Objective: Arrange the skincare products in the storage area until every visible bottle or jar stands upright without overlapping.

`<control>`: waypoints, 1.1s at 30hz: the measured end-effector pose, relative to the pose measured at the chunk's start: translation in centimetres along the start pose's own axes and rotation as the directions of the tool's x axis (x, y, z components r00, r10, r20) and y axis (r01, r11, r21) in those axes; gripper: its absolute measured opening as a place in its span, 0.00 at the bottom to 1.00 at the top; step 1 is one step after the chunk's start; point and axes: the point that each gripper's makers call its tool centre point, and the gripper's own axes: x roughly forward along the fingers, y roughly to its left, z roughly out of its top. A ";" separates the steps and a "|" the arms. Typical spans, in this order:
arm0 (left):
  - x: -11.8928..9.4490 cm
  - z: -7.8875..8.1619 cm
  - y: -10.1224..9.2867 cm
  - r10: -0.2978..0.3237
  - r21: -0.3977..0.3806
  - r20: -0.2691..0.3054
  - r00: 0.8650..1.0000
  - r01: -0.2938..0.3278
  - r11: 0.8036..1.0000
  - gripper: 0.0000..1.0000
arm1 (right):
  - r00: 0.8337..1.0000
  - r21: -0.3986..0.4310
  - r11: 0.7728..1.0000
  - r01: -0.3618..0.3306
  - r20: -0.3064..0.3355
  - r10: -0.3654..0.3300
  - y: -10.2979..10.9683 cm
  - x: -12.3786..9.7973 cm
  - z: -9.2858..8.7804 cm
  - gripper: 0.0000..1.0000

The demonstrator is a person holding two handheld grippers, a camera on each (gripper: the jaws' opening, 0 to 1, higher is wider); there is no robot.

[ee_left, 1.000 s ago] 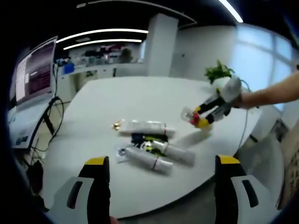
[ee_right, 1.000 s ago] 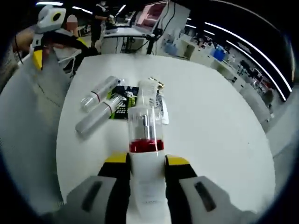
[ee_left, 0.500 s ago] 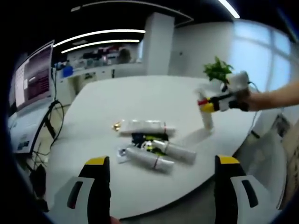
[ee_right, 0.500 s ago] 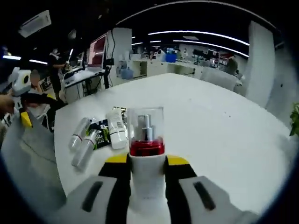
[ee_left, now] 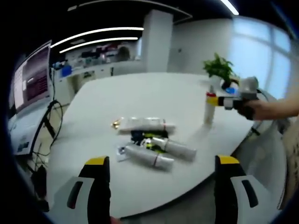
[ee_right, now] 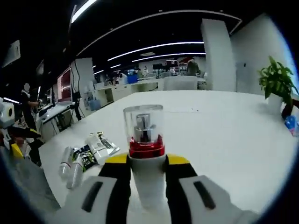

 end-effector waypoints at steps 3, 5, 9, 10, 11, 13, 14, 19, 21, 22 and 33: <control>0.0 0.0 0.0 -0.001 0.001 -0.003 1.000 0.001 1.000 0.90 | 1.000 0.003 1.000 0.005 0.004 -0.005 0.2 -1.2 -0.7 0.28; 0.1 -0.1 -0.1 -0.002 0.006 -0.006 1.000 0.002 1.000 0.90 | 1.000 -0.021 1.000 0.023 -0.015 -0.023 0.0 -1.5 -0.7 0.28; 0.1 -0.2 -0.2 -0.005 0.013 -0.012 1.000 0.005 1.000 0.89 | 0.998 -0.051 0.998 0.021 -0.051 -0.023 0.3 -1.3 -0.8 0.28; 0.1 -0.2 -0.2 -0.005 0.014 -0.013 1.000 0.006 1.000 0.89 | 0.998 -0.054 0.998 0.022 -0.050 -0.024 0.4 -1.2 -0.8 0.28; 0.1 -0.2 -0.2 -0.006 0.016 -0.013 1.000 0.006 1.000 0.89 | 0.998 -0.062 0.998 0.025 -0.049 -0.028 0.5 -1.2 -0.9 0.28; 0.1 -0.1 -0.3 -0.006 0.017 -0.013 1.000 0.007 1.000 0.90 | 0.998 -0.066 0.997 0.033 -0.049 -0.036 0.7 -1.2 -0.8 0.28; 0.2 -0.1 -0.4 -0.007 0.018 -0.015 1.000 0.007 1.000 0.90 | 0.998 -0.062 0.997 0.038 -0.050 -0.041 0.6 -1.2 -0.8 0.28; 1.4 -0.2 -3.3 -0.119 0.109 -0.081 0.990 0.128 0.986 0.96 | 0.997 -0.046 0.998 0.044 -0.060 -0.047 0.6 -1.1 -0.8 0.28; 2.4 0.3 -4.4 -0.148 0.114 -0.069 0.987 0.155 0.981 0.97 | 0.997 -0.050 0.998 0.045 -0.063 -0.048 0.6 -1.1 -0.8 0.28; 3.2 0.4 -5.3 -0.181 0.091 -0.074 0.981 0.188 0.978 0.97 | 0.997 -0.050 0.998 0.046 -0.063 -0.050 0.6 -1.1 -0.9 0.28; 10.8 2.2 -10.9 -0.339 0.188 -0.025 0.940 0.337 0.922 0.84 | 0.995 -0.065 0.996 0.068 -0.074 -0.073 0.8 -1.1 -0.9 0.28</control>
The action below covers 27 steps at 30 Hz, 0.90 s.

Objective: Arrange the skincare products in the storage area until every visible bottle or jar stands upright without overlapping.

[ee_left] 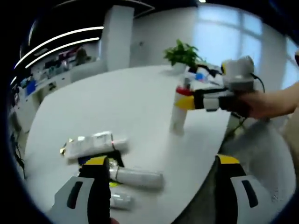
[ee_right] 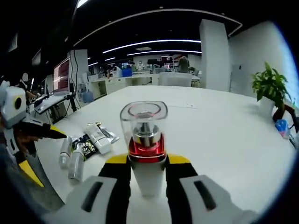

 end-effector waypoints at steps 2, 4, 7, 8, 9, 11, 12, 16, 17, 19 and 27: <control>1.3 0.4 -0.2 -0.017 0.019 0.017 1.000 0.017 1.000 0.81 | 1.000 -0.007 1.000 0.004 -0.007 -0.004 0.0 0.1 0.0 0.28; 2.6 0.7 -0.8 -0.046 0.027 0.018 0.999 0.046 0.999 0.79 | 1.000 -0.014 1.000 0.013 -0.008 -0.013 0.1 0.3 0.0 0.28; 4.5 0.3 -1.2 -0.072 0.101 -0.052 0.996 0.077 0.992 0.74 | 1.000 0.001 1.000 0.030 -0.002 -0.030 0.1 0.6 0.2 0.28; 5.1 0.6 -1.5 -0.089 0.128 -0.052 0.995 0.095 0.987 0.74 | 0.999 0.003 0.999 0.035 -0.001 -0.035 0.1 0.8 0.2 0.28; 6.0 1.2 -2.2 -0.117 0.143 -0.038 0.992 0.121 0.982 0.75 | 0.999 0.003 0.999 0.040 0.002 -0.040 0.2 1.0 0.3 0.28; 7.5 1.7 -2.7 -0.140 0.149 -0.044 0.989 0.145 0.978 0.76 | 0.999 0.003 0.999 0.043 0.004 -0.043 0.4 1.4 0.5 0.28; 8.0 1.8 -2.8 -0.146 0.147 -0.040 0.988 0.151 0.978 0.76 | 0.999 0.005 0.999 0.044 0.004 -0.044 0.4 1.6 0.5 0.28; 10.1 1.8 -2.3 -0.143 0.126 -0.042 0.989 0.147 0.981 0.73 | 0.999 0.011 0.999 0.053 0.004 -0.053 0.1 2.8 0.6 0.28; 10.6 1.7 -2.0 -0.138 0.127 -0.049 0.989 0.143 0.982 0.70 | 0.998 0.017 0.998 0.058 0.006 -0.058 0.0 3.1 0.6 0.28; 11.2 1.9 -1.7 -0.142 0.125 -0.047 0.989 0.147 0.981 0.65 | 0.998 0.029 0.997 0.065 0.009 -0.066 -0.1 3.6 0.7 0.28; 13.5 3.9 -0.3 -0.177 0.142 0.012 0.984 0.173 0.975 0.53 | 0.994 0.062 0.993 0.099 0.029 -0.101 -0.6 5.0 1.4 0.28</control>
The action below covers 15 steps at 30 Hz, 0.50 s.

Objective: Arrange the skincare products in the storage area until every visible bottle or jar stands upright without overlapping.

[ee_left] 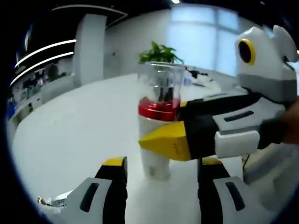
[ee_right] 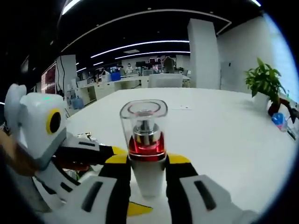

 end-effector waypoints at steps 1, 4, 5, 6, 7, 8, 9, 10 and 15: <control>0.2 0.2 0.3 -0.002 0.009 0.006 1.000 0.002 1.000 0.50 | 1.000 -0.003 1.000 0.003 0.001 -0.003 -0.1 0.6 -0.1 0.28; 0.8 0.5 1.3 -0.025 0.019 0.019 1.000 0.024 1.000 0.39 | 1.000 -0.008 1.000 0.014 0.006 -0.014 -0.4 1.6 0.3 0.28; 0.9 0.5 1.5 -0.029 0.020 0.019 0.999 0.029 0.999 0.34 | 1.000 -0.012 1.000 0.021 0.008 -0.021 -0.4 1.8 0.4 0.28; 1.1 0.6 1.8 -0.036 0.028 0.020 0.999 0.035 0.999 0.31 | 1.000 -0.015 1.000 0.028 0.009 -0.028 -0.5 2.0 0.6 0.28; 1.3 0.6 2.0 -0.040 0.032 0.019 0.999 0.039 0.999 0.29 | 0.999 -0.017 0.999 0.033 0.011 -0.033 -0.6 2.0 0.7 0.28; 1.4 0.7 2.2 -0.042 0.033 0.018 0.999 0.042 0.999 0.27 | 0.999 -0.018 0.999 0.042 0.015 -0.042 -0.6 2.2 0.9 0.28; 1.5 0.8 2.6 -0.042 0.036 0.020 0.999 0.041 0.999 0.25 | 0.999 -0.016 0.999 0.043 0.014 -0.043 -0.7 2.2 1.0 0.28; 1.7 0.8 2.8 -0.063 0.032 0.020 0.998 0.063 0.998 0.25 | 0.999 -0.015 0.999 0.045 0.016 -0.045 -0.7 2.4 1.0 0.28; 2.3 1.0 3.0 -0.104 0.079 -0.001 0.995 0.103 0.992 0.25 | 0.998 -0.004 0.998 0.063 0.017 -0.063 -0.8 2.4 1.5 0.28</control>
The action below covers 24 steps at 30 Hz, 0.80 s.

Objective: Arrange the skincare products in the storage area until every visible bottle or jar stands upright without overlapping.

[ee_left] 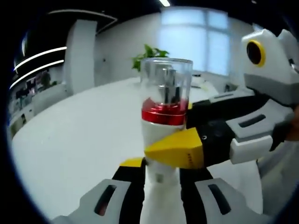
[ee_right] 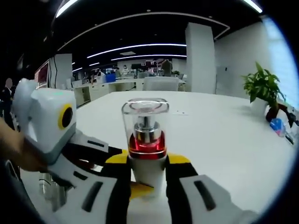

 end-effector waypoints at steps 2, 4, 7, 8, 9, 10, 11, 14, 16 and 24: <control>0.2 0.0 0.1 -0.032 0.017 -0.014 0.999 0.032 0.999 0.25 | 1.000 0.008 1.000 0.008 0.004 -0.008 0.0 -0.1 0.1 0.28; 0.2 0.1 0.2 -0.053 0.022 -0.021 0.998 0.053 0.998 0.25 | 1.000 0.009 1.000 0.013 0.004 -0.013 -0.1 -0.1 0.1 0.28; 0.2 0.1 0.1 -0.071 0.037 -0.034 0.997 0.072 0.997 0.24 | 1.000 0.011 1.000 0.016 0.004 -0.016 -0.1 0.0 0.2 0.28; 0.2 0.1 0.1 -0.074 0.038 -0.036 0.997 0.075 0.996 0.24 | 1.000 0.011 1.000 0.016 0.002 -0.016 -0.1 0.1 0.1 0.28; 0.2 0.1 0.1 -0.073 0.038 -0.037 0.997 0.074 0.997 0.24 | 1.000 0.013 1.000 0.015 0.001 -0.015 -0.1 0.2 0.1 0.28; 0.2 0.1 0.1 -0.069 0.036 -0.038 0.997 0.070 0.997 0.24 | 1.000 0.011 1.000 0.014 0.001 -0.014 -0.1 0.1 0.1 0.28; 0.2 0.1 0.1 -0.066 0.034 -0.038 0.997 0.067 0.997 0.24 | 1.000 0.010 1.000 0.012 0.003 -0.012 -0.1 0.1 0.2 0.28; 0.2 0.1 0.1 -0.062 0.032 -0.037 0.997 0.063 0.997 0.24 | 0.999 0.037 0.999 0.004 0.037 -0.005 -0.1 -0.2 0.2 0.29; 0.2 0.1 0.1 -0.064 0.033 -0.036 0.997 0.065 0.997 0.24 | 0.999 0.069 0.998 -0.006 0.037 0.003 -0.1 -0.3 0.1 0.29; 0.0 -0.1 0.1 -0.074 0.036 -0.041 0.996 0.075 0.997 0.24 | 0.998 0.067 0.996 -0.055 -0.002 0.055 0.1 -1.2 -0.1 0.29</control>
